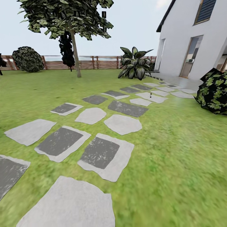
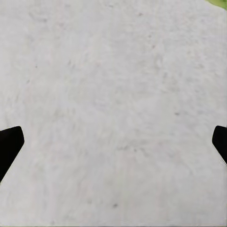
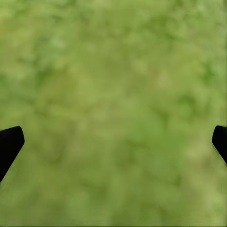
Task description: Pick up the pesticide atomizer in the garden and spray insectifuge to fully cover both potted plants in the garden.
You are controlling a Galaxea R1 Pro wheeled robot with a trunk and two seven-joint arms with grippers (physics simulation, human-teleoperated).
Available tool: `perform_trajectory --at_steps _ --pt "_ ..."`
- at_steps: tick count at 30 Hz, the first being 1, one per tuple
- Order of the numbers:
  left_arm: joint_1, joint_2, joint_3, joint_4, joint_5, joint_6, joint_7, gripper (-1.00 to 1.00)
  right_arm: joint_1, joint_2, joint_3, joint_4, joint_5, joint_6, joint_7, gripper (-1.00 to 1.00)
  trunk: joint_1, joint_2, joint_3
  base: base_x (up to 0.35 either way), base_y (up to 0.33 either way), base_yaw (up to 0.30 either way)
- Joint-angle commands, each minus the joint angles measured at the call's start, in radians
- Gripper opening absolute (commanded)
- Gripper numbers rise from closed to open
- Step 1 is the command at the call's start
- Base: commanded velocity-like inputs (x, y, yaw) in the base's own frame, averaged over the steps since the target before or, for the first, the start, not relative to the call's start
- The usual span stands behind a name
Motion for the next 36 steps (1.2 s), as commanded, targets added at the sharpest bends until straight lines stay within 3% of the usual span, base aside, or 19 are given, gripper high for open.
perform_trajectory --at_steps 1,36 --pt "0.000 0.000 0.002 0.001 -0.001 -0.003 0.001 1.00 0.000 0.000 0.000 0.001 0.000 -0.003 0.000 1.00 0.000 0.000 -0.001 0.337 0.000 0.000" --pt "0.000 0.000 0.002 0.000 -0.001 -0.004 0.001 1.00 0.000 0.000 0.000 0.001 0.000 -0.003 0.000 1.00 0.000 0.000 -0.001 0.337 0.001 0.000"
